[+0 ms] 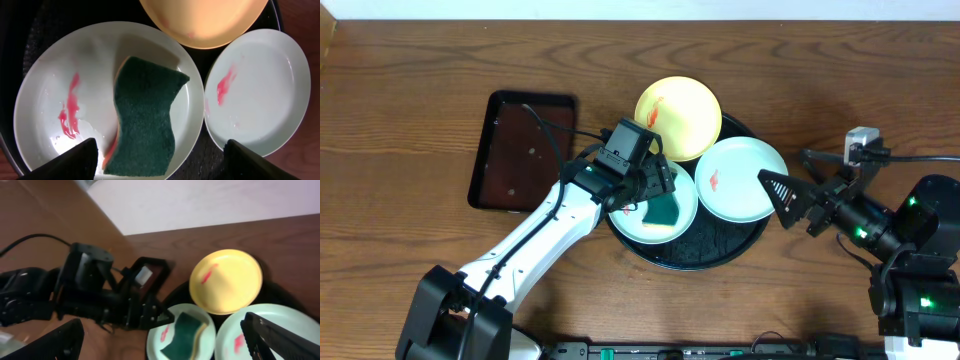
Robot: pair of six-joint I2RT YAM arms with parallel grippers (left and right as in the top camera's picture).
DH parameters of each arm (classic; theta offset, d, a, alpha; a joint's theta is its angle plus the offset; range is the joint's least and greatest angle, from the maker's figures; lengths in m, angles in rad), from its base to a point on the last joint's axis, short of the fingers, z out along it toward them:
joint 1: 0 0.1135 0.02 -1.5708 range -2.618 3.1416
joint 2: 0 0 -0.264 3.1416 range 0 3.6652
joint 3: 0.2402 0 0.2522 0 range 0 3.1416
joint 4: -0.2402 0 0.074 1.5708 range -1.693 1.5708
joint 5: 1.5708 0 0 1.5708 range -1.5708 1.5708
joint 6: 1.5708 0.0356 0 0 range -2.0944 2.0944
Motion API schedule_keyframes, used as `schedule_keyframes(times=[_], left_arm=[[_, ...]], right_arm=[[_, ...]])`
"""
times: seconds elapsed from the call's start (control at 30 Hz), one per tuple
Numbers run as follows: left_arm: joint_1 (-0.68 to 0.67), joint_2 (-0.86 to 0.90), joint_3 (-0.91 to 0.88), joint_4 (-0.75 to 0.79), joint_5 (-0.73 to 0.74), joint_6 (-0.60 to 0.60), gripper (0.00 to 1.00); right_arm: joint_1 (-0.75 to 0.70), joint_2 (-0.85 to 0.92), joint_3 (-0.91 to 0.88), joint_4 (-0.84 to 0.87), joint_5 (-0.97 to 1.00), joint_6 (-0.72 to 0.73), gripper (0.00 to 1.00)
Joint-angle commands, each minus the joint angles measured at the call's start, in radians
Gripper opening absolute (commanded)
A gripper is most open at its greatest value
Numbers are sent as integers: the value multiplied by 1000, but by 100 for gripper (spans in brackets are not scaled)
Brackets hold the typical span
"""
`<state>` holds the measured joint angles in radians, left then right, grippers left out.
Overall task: Clean dirty plates on tray and stack at the side
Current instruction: 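Reach the right gripper toward the right pale-green plate's rim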
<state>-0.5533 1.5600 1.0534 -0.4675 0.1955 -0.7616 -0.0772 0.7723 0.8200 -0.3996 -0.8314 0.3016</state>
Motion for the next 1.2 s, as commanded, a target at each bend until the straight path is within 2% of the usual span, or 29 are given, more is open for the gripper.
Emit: schedule_keyframes(times=[0.0,0.13,0.27,0.4,0.5,0.73,0.83,0.9,1.17], left_arm=[[2,11,-3,-3,-13,9,81],[2,11,-3,-3,-13,9,81],[2,11,-3,-3,-13,9,81],[2,11,-3,-3,-13,9,81],[2,11,-3,-3,-13,9,81],[2,11,-3,-3,-14,9,81],[2,11,-3,-3,-14,9,81],[2,11,-3,-3,-13,9,81],[2,11,-3,-3,-14,9,81]], right_arm=[[8,0,33,-21,-18,21,99],[23,13,89,-128,86,23,99],[58,73,197,-291,190,-42,98],[158,203,359,-511,365,-118,98],[248,299,436,-587,447,-124,96],[412,509,495,-581,476,-117,97],[439,579,495,-550,558,-67,97],[441,612,495,-528,592,-59,93],[441,696,494,-422,595,-59,95]])
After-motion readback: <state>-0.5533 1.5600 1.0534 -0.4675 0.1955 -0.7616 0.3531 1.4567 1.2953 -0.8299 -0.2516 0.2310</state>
